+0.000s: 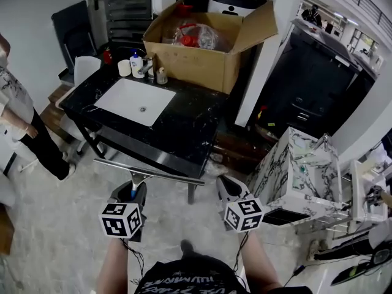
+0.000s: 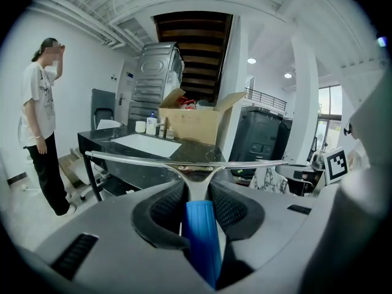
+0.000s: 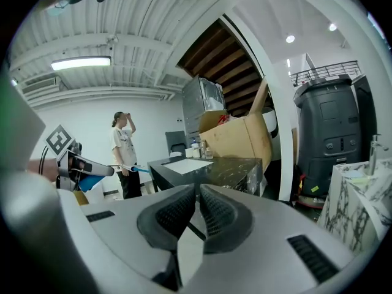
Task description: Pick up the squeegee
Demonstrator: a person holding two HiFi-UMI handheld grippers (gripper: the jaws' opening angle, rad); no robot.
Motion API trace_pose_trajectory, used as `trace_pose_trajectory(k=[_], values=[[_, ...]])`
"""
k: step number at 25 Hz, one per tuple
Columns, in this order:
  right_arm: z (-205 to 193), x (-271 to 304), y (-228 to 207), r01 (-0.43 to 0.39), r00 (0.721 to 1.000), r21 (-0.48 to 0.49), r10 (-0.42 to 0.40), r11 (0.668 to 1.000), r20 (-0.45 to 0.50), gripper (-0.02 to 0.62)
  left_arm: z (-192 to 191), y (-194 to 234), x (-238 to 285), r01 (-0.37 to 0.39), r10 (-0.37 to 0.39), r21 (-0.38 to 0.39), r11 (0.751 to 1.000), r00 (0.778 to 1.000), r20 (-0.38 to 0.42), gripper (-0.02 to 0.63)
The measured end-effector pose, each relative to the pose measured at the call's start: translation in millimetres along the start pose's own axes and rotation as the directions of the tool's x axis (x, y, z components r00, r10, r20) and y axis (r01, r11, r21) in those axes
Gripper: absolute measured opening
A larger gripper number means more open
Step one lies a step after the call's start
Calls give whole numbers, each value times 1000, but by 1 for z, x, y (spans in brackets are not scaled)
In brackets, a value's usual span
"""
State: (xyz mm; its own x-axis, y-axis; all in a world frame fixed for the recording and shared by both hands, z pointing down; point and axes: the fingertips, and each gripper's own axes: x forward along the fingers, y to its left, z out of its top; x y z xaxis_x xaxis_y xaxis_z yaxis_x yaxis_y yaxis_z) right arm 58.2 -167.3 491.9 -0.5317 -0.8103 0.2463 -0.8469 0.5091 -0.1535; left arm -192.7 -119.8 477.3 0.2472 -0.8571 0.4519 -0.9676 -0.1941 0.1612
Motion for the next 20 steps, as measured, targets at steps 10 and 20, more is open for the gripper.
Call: trace_pose_trajectory(k=[10, 20], values=[[-16, -54, 56, -16, 1000, -20, 16, 1000, -16, 57, -40, -2, -68, 14, -14, -8, 1000, 1000, -5, 137], [-40, -112, 92, -21, 999, -22, 21, 1000, -26, 54, -80, -6, -124, 9, -9, -28, 1000, 1000, -20, 137]])
